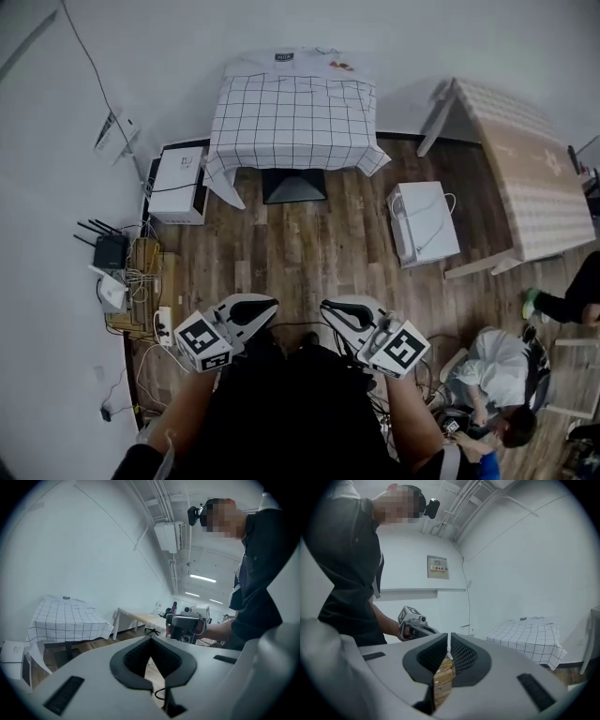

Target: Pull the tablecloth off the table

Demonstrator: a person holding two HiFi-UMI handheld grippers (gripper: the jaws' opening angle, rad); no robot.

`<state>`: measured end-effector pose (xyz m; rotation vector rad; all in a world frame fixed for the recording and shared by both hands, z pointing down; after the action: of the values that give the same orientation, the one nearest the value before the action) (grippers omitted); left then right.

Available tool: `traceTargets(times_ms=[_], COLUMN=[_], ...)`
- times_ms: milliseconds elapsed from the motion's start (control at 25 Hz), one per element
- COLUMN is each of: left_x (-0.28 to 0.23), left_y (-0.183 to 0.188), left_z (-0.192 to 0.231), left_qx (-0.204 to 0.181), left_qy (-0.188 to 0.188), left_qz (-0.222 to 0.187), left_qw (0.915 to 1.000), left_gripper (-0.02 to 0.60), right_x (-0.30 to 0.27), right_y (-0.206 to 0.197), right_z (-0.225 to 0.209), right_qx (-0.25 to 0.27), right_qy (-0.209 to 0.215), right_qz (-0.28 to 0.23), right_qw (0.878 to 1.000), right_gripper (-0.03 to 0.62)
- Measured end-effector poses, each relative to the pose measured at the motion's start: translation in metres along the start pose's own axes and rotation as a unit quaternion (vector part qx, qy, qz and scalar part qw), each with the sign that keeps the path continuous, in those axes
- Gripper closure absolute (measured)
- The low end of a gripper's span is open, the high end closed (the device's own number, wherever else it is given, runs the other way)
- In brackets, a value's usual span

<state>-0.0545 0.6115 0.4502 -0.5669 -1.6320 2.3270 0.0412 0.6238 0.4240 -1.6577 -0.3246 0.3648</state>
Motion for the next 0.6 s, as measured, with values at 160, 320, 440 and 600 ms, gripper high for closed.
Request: traceTargets(times_ms=[160, 320, 440, 600], left_x=[-0.021, -0.026, -0.029, -0.034], left_y=[0.008, 0.023, 0.037, 0.047], left_z=[-0.013, -0.012, -0.001, 0.023], left_qx=[-0.01, -0.021, -0.028, -0.036], left_qy=[-0.016, -0.022, -0.011, -0.002], left_qz=[0.014, 0.012, 0.01, 0.006], left_qw=[0.9997, 0.9995, 0.9995, 0.9993], left_gripper=[0.578, 0.578, 0.578, 0.578], right_x=[0.019, 0.027, 0.028, 0.023], right_y=[0.0, -0.003, 0.0, 0.002], right_z=[-0.004, -0.018, -0.031, -0.051], right_qx=[-0.004, -0.006, -0.009, -0.006], right_qy=[0.008, -0.009, -0.019, -0.027], right_qz=[-0.024, -0.028, -0.039, -0.035], right_qw=[1.0, 1.0, 0.999, 0.999], right_gripper=[0.572, 0.572, 0.572, 0.572])
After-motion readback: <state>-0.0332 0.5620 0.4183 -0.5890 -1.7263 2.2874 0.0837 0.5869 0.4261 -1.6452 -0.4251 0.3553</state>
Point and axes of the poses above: the fingertips, and each gripper's own axes: x backward along the fingers, z to its left, y out of its top, the point moved 1 cm from there along x, backward along the fingers, and after that the axes turned 1 degree about -z, right-handed, at the moved point
